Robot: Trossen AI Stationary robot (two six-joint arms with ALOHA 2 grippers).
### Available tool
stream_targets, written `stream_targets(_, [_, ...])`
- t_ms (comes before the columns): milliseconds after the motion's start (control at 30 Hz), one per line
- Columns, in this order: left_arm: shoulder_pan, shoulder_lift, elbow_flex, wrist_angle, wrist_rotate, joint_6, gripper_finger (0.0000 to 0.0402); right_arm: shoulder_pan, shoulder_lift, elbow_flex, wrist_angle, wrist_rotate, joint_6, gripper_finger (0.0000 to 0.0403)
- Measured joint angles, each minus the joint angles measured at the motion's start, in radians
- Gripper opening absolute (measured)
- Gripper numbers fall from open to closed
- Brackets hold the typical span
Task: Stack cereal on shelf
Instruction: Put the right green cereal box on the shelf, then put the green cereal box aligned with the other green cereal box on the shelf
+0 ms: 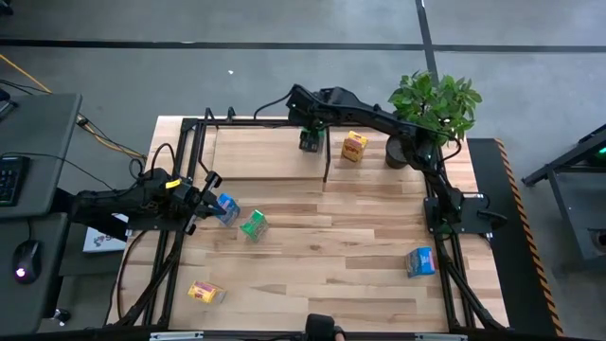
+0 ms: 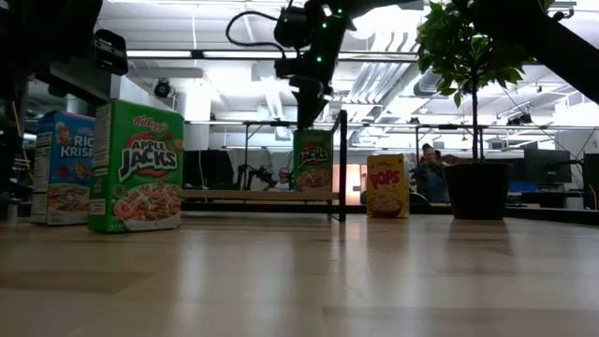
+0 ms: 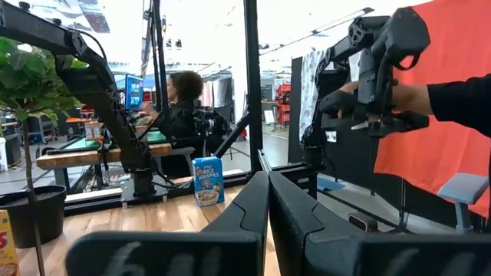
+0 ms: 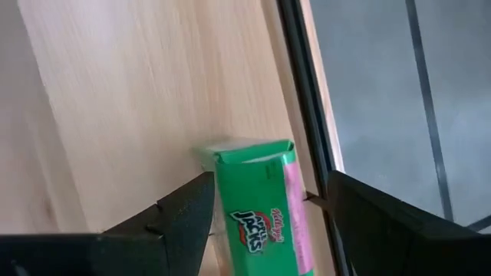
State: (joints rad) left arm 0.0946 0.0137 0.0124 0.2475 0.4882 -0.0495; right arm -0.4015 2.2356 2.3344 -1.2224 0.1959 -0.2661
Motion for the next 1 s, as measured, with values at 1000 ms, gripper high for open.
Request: stream_targets(1000, [0.0, 0.0, 0.0, 0.0, 0.0, 0.0, 0.0003, 0.189, -0.059, 0.014, -0.213, -0.492, 0.135, 0.0245])
